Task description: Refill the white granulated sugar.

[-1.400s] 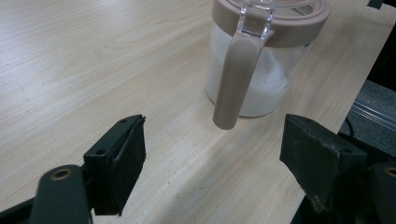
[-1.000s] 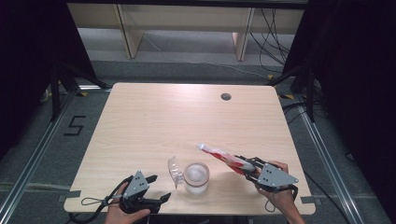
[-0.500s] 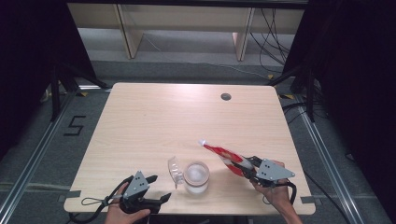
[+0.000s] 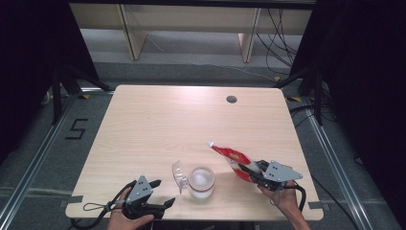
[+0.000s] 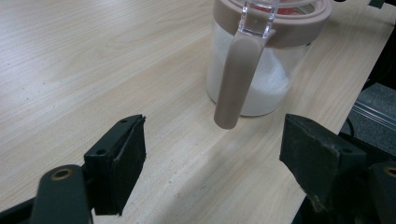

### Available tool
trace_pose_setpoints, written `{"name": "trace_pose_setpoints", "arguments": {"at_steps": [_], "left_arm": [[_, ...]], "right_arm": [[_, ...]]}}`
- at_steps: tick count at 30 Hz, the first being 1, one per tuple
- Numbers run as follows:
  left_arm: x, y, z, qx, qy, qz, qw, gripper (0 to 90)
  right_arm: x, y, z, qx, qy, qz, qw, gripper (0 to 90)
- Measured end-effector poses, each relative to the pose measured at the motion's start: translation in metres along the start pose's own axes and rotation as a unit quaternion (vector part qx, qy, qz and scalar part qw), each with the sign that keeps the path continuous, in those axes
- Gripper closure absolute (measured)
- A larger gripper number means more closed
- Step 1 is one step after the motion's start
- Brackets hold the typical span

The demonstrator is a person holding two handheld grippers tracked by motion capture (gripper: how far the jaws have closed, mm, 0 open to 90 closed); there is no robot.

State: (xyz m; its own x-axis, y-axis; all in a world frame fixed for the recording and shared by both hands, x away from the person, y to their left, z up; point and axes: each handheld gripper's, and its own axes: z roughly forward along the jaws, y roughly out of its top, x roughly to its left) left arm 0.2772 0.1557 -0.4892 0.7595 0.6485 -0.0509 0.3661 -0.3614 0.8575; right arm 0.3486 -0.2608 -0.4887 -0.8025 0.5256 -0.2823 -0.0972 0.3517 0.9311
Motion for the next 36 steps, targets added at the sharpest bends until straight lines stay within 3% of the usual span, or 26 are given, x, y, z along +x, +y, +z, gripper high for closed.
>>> {"name": "trace_pose_setpoints", "arguments": {"at_steps": [3,5,6,7,15,16,17,18,22,29,30,34,35,36], "left_arm": [[0.0,0.0,0.0,-0.001,-0.001,-0.003,1.0,22.0],[0.002,0.0,-0.001,0.002,0.003,0.013,0.9999,22.0],[0.0,0.0,0.0,-0.004,-0.002,-0.002,1.0,22.0],[-0.001,0.0,0.0,-0.004,-0.002,-0.005,1.0,22.0],[-0.001,0.0,0.0,-0.006,0.0,-0.006,1.0,22.1],[0.001,0.0,-0.001,0.005,0.003,0.006,1.0,22.1],[0.001,0.0,0.0,0.0,0.002,0.007,1.0,22.1],[0.0,0.0,0.0,-0.005,-0.001,-0.003,1.0,22.1],[-0.001,0.0,0.0,-0.004,0.002,-0.006,1.0,22.1],[-0.001,0.0,0.0,-0.004,0.003,-0.007,1.0,22.1],[0.0,0.0,-0.001,-0.001,0.002,0.001,1.0,22.1],[0.0,0.0,-0.001,-0.002,0.001,0.0,1.0,22.1],[0.0,0.0,-0.001,-0.002,0.002,-0.001,1.0,22.1],[0.0,0.0,-0.001,-0.002,0.002,0.0,1.0,22.1]], "right_arm": [[-0.001,-0.001,-0.001,0.002,0.003,0.005,1.0,78.7],[-0.002,-0.002,-0.001,-0.004,-0.004,0.009,0.9999,78.7],[-0.001,-0.002,-0.002,-0.003,-0.002,0.019,0.9998,78.6],[-0.002,-0.002,-0.002,-0.004,-0.003,0.017,0.9998,78.6],[-0.004,-0.003,-0.007,0.005,0.003,0.027,0.9996,78.2],[-0.005,-0.003,-0.008,0.007,0.004,0.024,0.9997,78.1],[-0.004,-0.003,-0.009,0.011,0.0,0.032,0.9994,78.1],[-0.004,-0.004,-0.009,0.006,-0.008,0.032,0.9994,78.0],[-0.005,-0.007,-0.014,0.003,-0.009,0.052,0.9986,77.9],[-0.007,-0.008,-0.02,0.007,-0.019,0.057,0.9982,77.8],[-0.008,-0.008,-0.021,0.007,-0.021,0.049,0.9985,77.8],[-0.006,-0.008,-0.023,0.01,-0.016,0.061,0.998,77.8],[-0.006,-0.007,-0.023,0.008,-0.026,0.052,0.9983,77.8],[-0.005,-0.007,-0.025,0.016,-0.019,0.058,0.998,77.7]]}}
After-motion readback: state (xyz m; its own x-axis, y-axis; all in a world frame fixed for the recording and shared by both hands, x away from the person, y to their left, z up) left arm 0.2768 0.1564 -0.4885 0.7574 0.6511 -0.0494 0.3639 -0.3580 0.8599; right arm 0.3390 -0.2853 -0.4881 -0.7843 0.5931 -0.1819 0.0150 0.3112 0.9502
